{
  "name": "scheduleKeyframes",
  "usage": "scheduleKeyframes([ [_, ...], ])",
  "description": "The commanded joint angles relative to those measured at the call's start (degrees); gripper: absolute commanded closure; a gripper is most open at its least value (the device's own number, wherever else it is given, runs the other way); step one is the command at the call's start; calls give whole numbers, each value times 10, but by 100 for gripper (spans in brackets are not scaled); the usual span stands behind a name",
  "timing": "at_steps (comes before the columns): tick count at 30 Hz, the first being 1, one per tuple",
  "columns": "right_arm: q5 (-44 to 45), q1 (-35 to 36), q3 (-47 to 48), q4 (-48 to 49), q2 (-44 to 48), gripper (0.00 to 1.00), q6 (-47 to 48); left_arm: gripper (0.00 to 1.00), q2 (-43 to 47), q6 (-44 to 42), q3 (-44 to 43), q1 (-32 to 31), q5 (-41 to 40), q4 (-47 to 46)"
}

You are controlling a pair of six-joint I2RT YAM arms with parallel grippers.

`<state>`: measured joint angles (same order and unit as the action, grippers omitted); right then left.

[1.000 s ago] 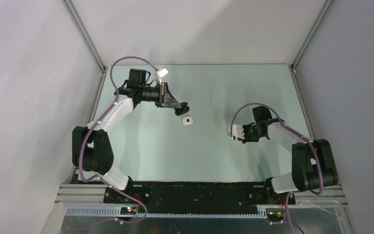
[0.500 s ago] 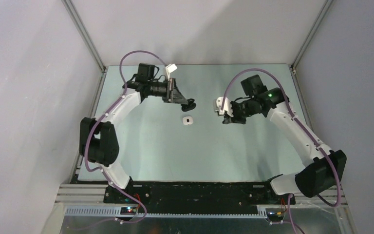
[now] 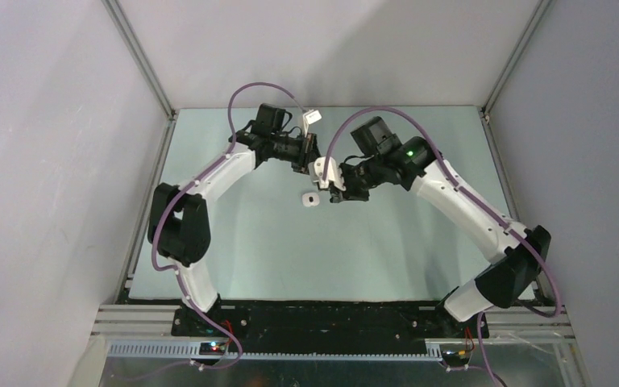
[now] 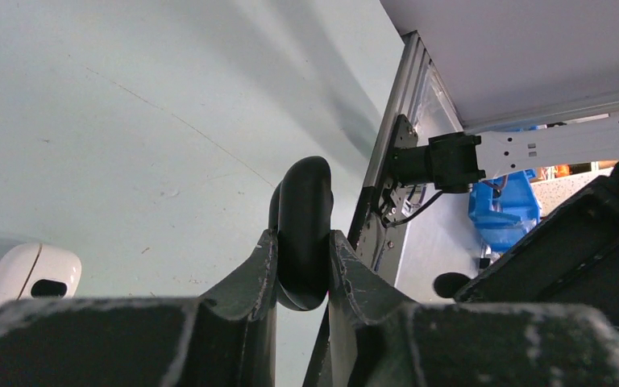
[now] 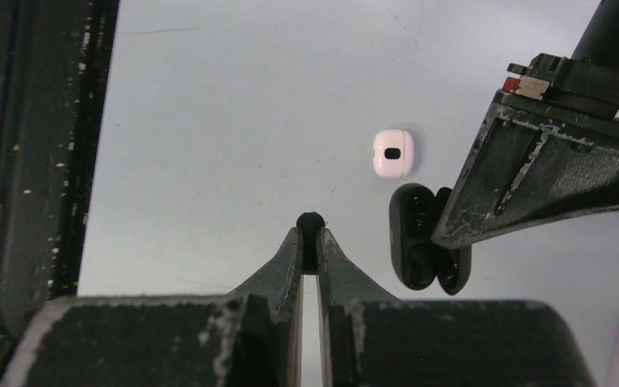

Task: Insert the wireless bluetooth earbuds into the charging case
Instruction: Place the earbud in the charging case.

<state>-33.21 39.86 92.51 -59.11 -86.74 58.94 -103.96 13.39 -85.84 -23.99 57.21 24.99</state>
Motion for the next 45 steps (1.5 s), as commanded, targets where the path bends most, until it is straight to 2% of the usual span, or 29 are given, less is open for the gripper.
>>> scheduleKeyframes([
  [1, 55, 15, 21, 62, -16, 91, -7, 100, 19, -18, -12, -3, 12, -7],
  [15, 130, 18, 6, 139, -41, 92, 8, 100, 35, -27, -6, -8, 13, 0],
  [45, 145, 22, -49, 165, -49, 91, 31, 100, 40, -36, -8, -15, 6, 12],
])
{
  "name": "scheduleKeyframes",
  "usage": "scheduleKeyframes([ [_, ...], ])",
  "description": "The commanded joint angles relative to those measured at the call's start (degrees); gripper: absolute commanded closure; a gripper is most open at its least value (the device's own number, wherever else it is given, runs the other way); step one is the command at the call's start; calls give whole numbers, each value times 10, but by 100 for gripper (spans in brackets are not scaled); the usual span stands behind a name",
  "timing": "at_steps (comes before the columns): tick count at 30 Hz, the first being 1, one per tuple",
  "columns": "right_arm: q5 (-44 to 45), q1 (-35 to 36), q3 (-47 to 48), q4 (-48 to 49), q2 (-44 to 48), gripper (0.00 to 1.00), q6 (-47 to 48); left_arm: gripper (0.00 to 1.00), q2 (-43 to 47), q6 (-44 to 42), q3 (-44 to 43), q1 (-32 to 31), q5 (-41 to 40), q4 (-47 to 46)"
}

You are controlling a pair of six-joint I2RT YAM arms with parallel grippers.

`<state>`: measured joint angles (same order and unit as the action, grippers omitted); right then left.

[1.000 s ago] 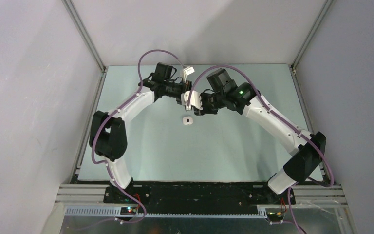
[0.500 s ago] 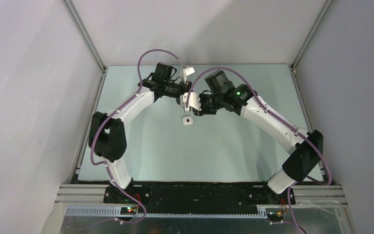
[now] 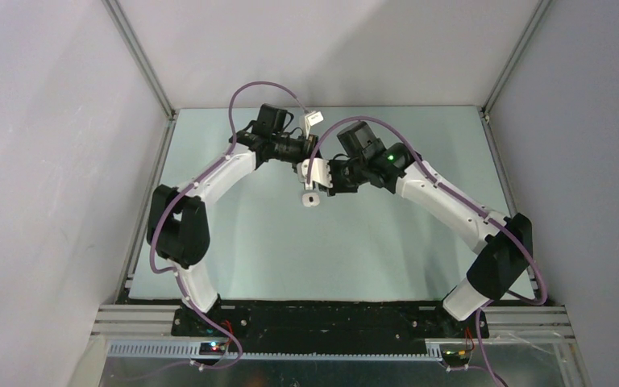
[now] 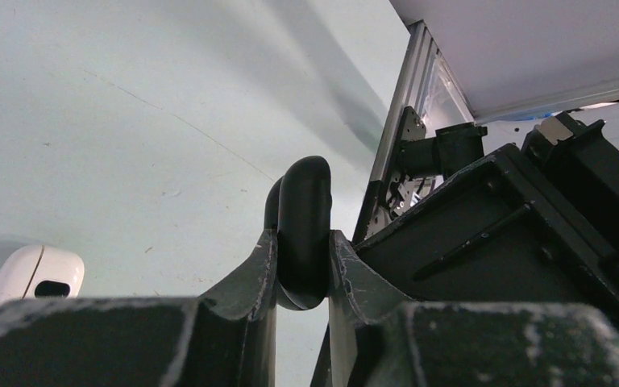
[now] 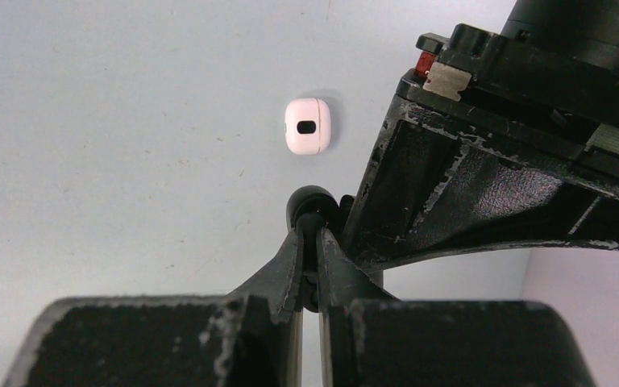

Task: Insert the wireless bluetooth earbuds into the charging case
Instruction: Place the earbud in the charging case.

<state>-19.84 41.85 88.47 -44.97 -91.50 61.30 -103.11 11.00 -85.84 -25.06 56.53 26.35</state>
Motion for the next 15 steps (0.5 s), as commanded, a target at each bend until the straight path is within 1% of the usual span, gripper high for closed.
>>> scheduleKeyframes([
  [1, 12, 3, -9, 29, -2, 91, 8, 100, 31, -12, -8, -4, 13, -1],
  [11, 22, 10, -27, 58, -1, 91, 24, 100, 28, -13, -12, -4, 15, 2],
  [15, 33, 15, -46, 74, 5, 89, 43, 100, 27, -13, -12, -4, 16, 2],
])
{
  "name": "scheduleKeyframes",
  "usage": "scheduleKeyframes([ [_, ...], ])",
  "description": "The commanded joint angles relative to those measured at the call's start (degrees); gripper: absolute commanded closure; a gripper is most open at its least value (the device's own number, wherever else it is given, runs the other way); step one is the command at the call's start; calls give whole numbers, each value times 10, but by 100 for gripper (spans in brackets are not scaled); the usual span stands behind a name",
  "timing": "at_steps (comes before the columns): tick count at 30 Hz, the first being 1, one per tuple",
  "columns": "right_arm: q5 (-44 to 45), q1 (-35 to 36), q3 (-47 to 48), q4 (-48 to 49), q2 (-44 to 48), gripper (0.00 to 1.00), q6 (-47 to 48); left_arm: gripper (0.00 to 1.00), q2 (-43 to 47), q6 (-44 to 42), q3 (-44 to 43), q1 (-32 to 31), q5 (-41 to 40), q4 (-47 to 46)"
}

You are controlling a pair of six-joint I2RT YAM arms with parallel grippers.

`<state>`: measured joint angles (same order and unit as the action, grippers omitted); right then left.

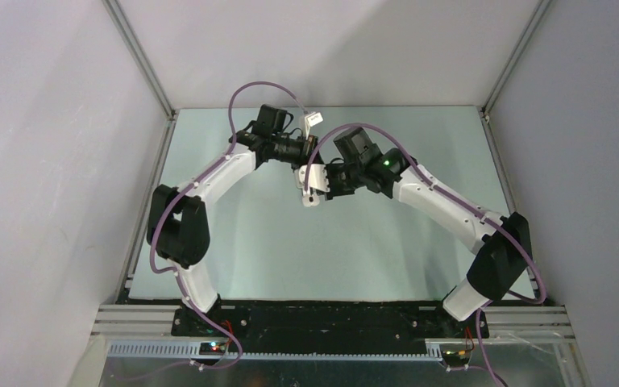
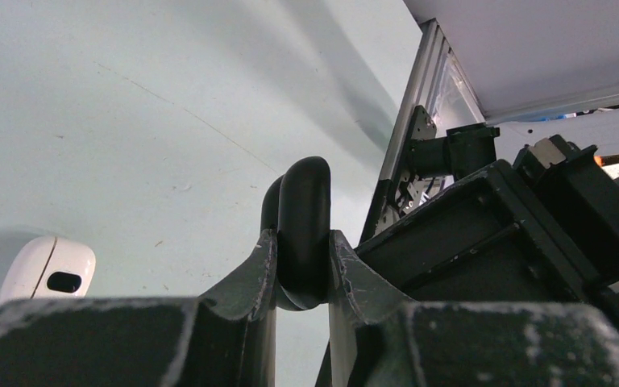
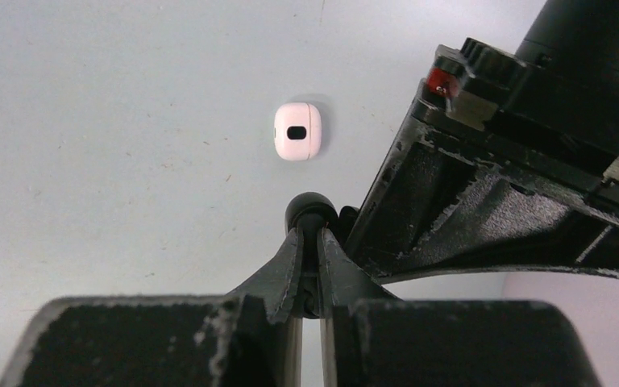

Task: Insert the wireless bluetooth earbuds into the charging case
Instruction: Place the earbud in the charging case.

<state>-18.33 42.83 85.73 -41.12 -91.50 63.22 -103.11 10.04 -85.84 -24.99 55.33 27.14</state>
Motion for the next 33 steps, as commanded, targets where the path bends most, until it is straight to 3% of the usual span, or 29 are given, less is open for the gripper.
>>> scheduleKeyframes([
  [1, 20, 6, -23, 40, 9, 88, 30, 100, 26, -3, -12, -5, 28, -6],
  [18, 18, 8, -66, 82, 42, 89, 96, 100, 21, 2, -14, -1, 34, -4],
  [26, 23, -4, -58, 51, 43, 69, 77, 100, 22, 3, -13, 5, 46, -5],
  [33, 21, -5, -28, 67, 48, 62, 37, 100, 21, 4, -13, 5, 47, -4],
])
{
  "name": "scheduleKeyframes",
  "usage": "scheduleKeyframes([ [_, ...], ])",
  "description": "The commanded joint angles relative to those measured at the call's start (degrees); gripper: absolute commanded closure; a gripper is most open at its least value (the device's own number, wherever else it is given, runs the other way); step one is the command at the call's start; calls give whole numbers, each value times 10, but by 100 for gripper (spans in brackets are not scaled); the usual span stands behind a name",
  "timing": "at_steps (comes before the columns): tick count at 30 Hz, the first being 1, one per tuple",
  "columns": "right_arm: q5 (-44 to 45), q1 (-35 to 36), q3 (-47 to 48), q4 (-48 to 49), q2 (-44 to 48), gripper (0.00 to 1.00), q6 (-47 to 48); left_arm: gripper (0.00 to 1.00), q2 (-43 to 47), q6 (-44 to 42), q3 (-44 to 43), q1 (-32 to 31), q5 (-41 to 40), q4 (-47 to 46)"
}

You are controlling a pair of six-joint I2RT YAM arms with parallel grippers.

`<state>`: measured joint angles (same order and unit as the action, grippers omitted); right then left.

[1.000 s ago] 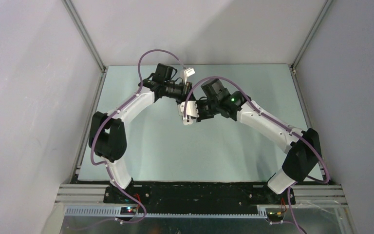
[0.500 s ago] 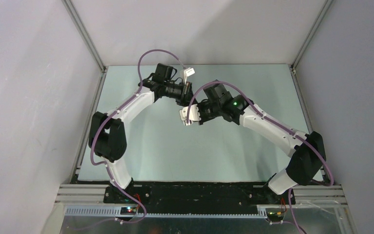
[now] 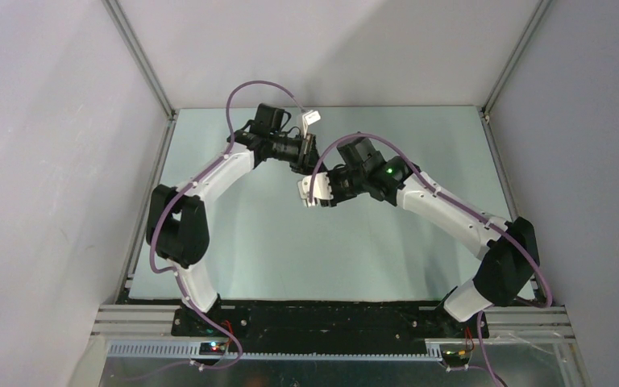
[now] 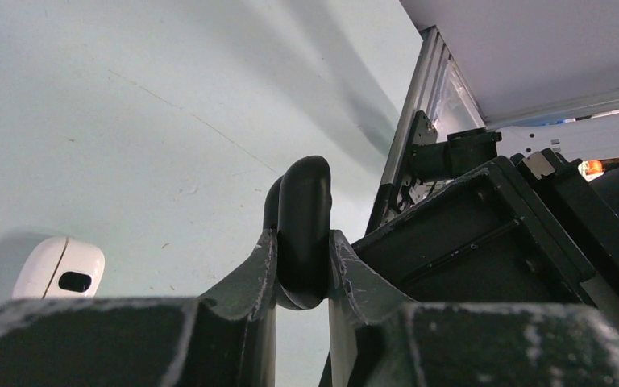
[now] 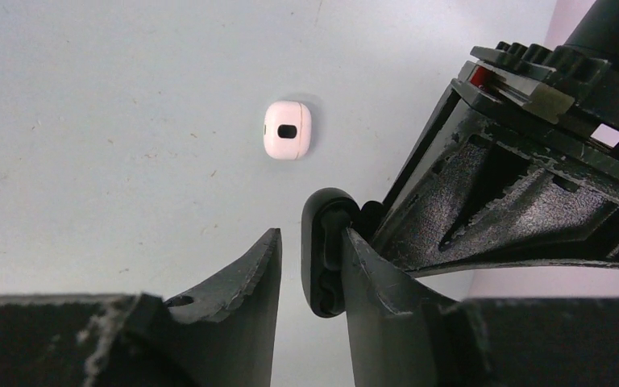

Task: Insert the wireless bluetooth earbuds into the charging case
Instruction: Place the earbud in the charging case, then place the charging case at the center of the board.

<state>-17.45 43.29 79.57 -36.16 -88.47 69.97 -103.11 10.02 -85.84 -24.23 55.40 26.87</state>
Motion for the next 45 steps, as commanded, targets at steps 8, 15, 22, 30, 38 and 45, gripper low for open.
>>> scheduleKeyframes([
  [8, 15, -7, 50, 70, 37, 58, -53, 100, 18, 4, -13, -2, 49, -2],
  [15, 12, -7, 28, 99, 60, 57, -52, 100, 16, 5, -13, -2, 51, -2],
  [22, -31, -37, 26, 89, 101, 55, -105, 100, 16, 3, -13, -1, 50, -2],
  [30, -122, -155, 22, 40, 106, 48, -363, 100, 6, -36, 15, 16, 38, 0],
  [38, -170, -229, -67, 45, 126, 42, -492, 100, -32, -169, 67, 71, 8, 89],
  [45, -161, -248, -90, 37, 130, 41, -487, 100, -56, -315, 87, 119, 38, 224],
])
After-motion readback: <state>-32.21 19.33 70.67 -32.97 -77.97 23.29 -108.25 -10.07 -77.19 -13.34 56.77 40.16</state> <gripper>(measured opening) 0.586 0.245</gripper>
